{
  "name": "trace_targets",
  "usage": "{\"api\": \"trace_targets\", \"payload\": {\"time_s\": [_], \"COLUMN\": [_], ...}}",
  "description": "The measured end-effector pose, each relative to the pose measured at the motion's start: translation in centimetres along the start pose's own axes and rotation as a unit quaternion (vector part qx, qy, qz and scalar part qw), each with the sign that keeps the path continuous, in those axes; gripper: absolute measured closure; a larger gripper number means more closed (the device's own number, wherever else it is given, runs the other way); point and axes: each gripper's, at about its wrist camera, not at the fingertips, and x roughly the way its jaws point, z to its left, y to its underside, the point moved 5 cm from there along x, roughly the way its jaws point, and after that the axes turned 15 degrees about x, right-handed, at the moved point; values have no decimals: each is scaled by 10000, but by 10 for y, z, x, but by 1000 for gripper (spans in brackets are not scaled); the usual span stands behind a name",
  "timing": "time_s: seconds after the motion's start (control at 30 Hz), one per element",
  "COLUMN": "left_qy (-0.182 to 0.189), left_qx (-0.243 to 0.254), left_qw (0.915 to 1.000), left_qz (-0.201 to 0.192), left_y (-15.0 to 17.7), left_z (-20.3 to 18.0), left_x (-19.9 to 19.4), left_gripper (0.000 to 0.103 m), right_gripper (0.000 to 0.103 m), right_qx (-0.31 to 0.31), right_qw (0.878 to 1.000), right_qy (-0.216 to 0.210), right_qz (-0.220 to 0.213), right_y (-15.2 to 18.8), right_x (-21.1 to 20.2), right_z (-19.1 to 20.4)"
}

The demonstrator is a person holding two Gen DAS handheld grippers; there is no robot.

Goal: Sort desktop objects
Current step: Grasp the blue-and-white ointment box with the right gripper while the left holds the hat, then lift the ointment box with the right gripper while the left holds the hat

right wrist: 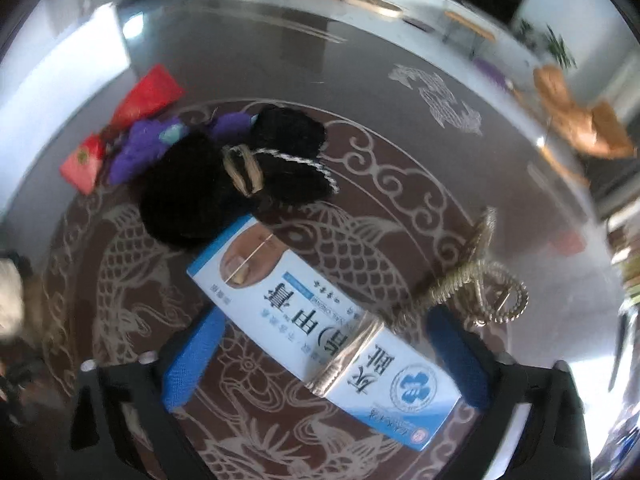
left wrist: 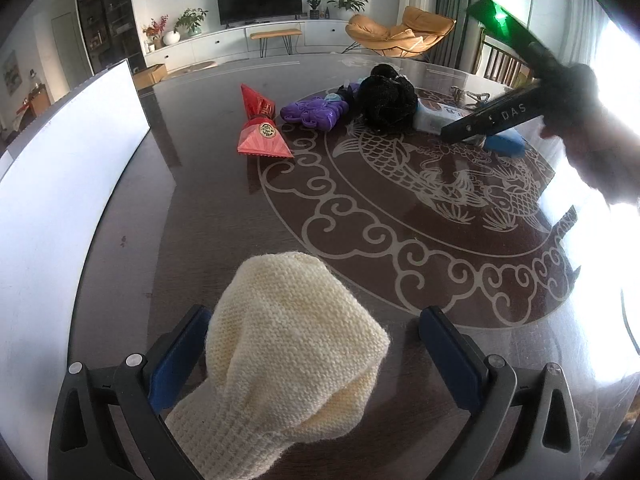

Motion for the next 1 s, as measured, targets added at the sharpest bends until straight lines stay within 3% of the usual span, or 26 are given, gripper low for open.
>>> {"api": "trace_targets", "payload": {"time_s": [0.03,0.07,0.43,0.47,0.53,0.57,0.6,0.73,1.0], "left_qy": [0,-1,0,0,0,1,0,-10,-10], "left_qx": [0,2,3,1,-2,-3,-3,2,1], "left_qw": [10000,10000,10000,10000,10000,10000,10000,10000,10000], "left_qz": [1,2,0,0,0,0,-1,-1,0], "left_y": [0,0,0,0,0,0,0,0,0], "left_z": [0,0,0,0,0,0,0,-1,-1], "left_x": [0,0,1,1,0,0,0,1,0], "left_gripper": [0,0,0,0,0,0,0,0,0], "right_gripper": [51,59,58,55,30,10,5,2,0], "right_qx": [126,240,1054,1135,1225,1265,1283,1195,1193], "right_qw": [9999,9996,9890,9868,9846,9841,9833,9843,9846], "right_qy": [-106,-59,17,89,4,-32,-57,145,146], "right_qz": [-44,-114,-1041,-1154,-1246,-1247,-1292,-1291,-1268], "right_y": [5,13,178,184,191,191,191,195,192], "right_x": [-4,-10,-75,-73,-73,-69,-68,-66,-61], "right_z": [1,3,65,65,68,69,69,75,74]}}
